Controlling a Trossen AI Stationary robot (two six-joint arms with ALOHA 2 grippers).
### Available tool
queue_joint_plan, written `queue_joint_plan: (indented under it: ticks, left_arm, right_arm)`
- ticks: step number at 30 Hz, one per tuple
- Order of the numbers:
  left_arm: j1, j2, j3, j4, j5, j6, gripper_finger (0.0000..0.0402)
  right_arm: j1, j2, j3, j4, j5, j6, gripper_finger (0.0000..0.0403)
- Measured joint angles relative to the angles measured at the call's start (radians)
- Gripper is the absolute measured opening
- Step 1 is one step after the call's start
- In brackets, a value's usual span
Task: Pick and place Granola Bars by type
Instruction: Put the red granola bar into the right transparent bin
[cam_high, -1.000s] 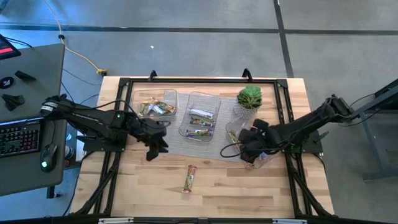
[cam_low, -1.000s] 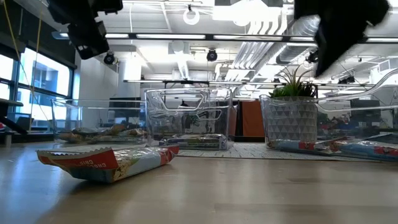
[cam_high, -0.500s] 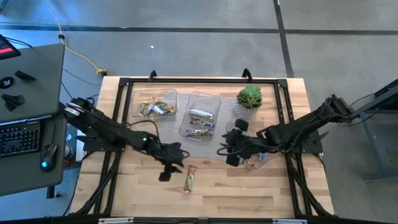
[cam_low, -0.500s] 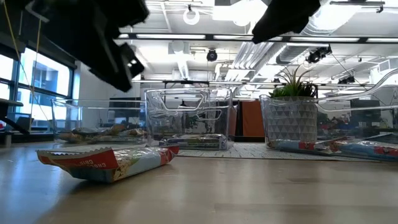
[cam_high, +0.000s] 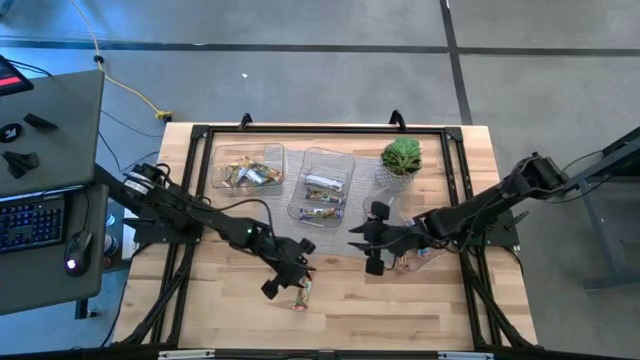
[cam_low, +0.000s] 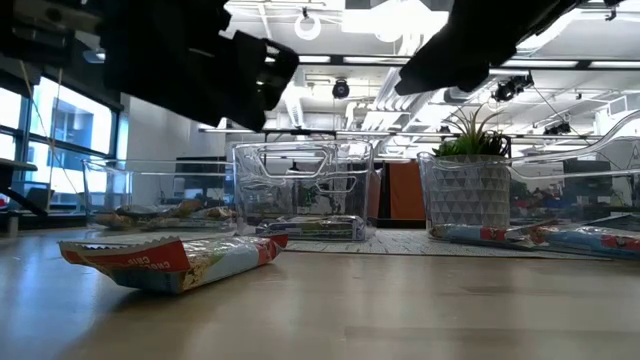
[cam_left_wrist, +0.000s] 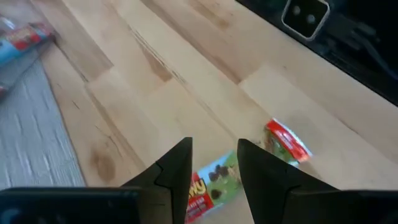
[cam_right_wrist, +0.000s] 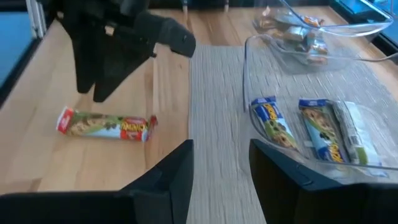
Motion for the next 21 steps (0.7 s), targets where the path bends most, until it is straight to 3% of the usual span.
queue_joint_plan:
  ticks: [6,11,21]
  left_arm:
    - [0.000,0.037,0.040,-0.003,0.014,-0.007,0.0124]
    - [0.000,0.038,0.040,-0.012,0.052,0.020,0.0124]
    - [0.000,0.038,0.040,-0.013,0.051,0.157,0.0124]
  right_arm:
    - [-0.002,0.000,-0.046,0.128,0.005,0.000,0.0138]
    - [-0.003,0.000,-0.048,0.130,0.042,0.000,0.0138]
    - [-0.003,0.000,-0.048,0.131,0.012,0.000,0.0140]
